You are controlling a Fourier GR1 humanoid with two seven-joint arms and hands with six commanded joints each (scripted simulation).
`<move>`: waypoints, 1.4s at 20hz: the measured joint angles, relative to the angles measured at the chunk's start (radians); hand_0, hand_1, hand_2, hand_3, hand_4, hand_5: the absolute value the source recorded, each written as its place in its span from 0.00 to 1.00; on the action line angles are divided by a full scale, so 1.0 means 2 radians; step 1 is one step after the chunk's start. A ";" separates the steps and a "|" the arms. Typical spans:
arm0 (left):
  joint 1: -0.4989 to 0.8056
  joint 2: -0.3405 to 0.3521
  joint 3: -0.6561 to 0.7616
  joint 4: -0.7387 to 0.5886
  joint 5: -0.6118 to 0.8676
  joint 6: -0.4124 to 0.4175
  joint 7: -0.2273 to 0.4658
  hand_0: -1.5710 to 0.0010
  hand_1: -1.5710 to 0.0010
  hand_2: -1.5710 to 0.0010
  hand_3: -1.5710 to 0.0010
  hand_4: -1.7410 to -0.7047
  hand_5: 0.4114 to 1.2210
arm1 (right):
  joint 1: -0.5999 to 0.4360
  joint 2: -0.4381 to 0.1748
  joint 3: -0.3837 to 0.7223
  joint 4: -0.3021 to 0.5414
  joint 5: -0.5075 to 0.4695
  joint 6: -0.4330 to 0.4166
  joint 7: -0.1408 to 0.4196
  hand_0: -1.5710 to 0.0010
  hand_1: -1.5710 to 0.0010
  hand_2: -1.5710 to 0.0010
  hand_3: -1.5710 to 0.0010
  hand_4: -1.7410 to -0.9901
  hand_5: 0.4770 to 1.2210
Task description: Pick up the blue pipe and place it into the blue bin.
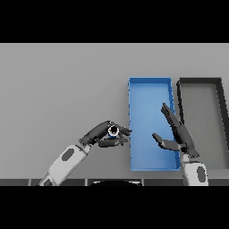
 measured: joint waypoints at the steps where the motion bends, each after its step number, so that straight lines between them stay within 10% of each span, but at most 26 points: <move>1: -0.004 -0.007 -0.003 0.002 -0.004 0.003 0.004 0.00 0.00 0.00 0.08 0.01 1.00 | -0.008 -0.012 0.005 -0.011 -0.013 0.014 0.018 1.00 1.00 1.00 1.00 0.65 0.07; 11: -0.001 -0.004 -0.004 0.012 -0.017 0.003 0.003 0.00 0.00 0.00 0.09 0.01 1.00 | -0.149 -0.065 0.084 -0.077 -0.084 0.082 0.155 1.00 1.00 1.00 1.00 0.59 0.07; 28: -0.002 -0.003 0.006 0.021 0.018 -0.040 -0.005 0.00 0.00 0.00 0.11 0.02 1.00 | -0.322 0.021 0.160 0.046 -0.076 0.128 0.222 0.97 0.95 0.93 0.97 0.63 0.06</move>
